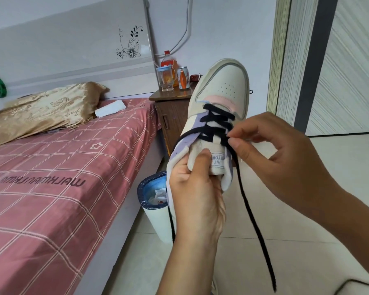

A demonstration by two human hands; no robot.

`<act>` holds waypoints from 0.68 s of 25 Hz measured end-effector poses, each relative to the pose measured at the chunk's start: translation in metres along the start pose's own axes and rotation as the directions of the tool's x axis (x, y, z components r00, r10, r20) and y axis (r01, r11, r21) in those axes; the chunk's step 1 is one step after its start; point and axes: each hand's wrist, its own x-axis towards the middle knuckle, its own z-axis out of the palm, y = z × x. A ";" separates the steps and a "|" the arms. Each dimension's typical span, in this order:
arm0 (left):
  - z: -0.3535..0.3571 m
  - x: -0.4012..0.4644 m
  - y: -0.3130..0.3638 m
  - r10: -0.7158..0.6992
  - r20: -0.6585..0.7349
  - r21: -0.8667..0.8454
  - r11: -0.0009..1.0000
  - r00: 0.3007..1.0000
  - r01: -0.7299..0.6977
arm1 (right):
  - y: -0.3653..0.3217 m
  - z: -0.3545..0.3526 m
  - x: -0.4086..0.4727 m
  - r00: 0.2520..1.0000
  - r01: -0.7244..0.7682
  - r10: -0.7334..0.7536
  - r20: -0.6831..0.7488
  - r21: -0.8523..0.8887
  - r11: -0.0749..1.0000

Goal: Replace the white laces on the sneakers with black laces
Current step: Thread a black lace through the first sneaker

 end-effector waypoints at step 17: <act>0.006 -0.015 -0.006 -0.050 0.092 -0.207 0.976 0.994 0.068 | -0.009 0.022 0.004 0.920 0.254 -0.358 -0.157 -0.456 0.853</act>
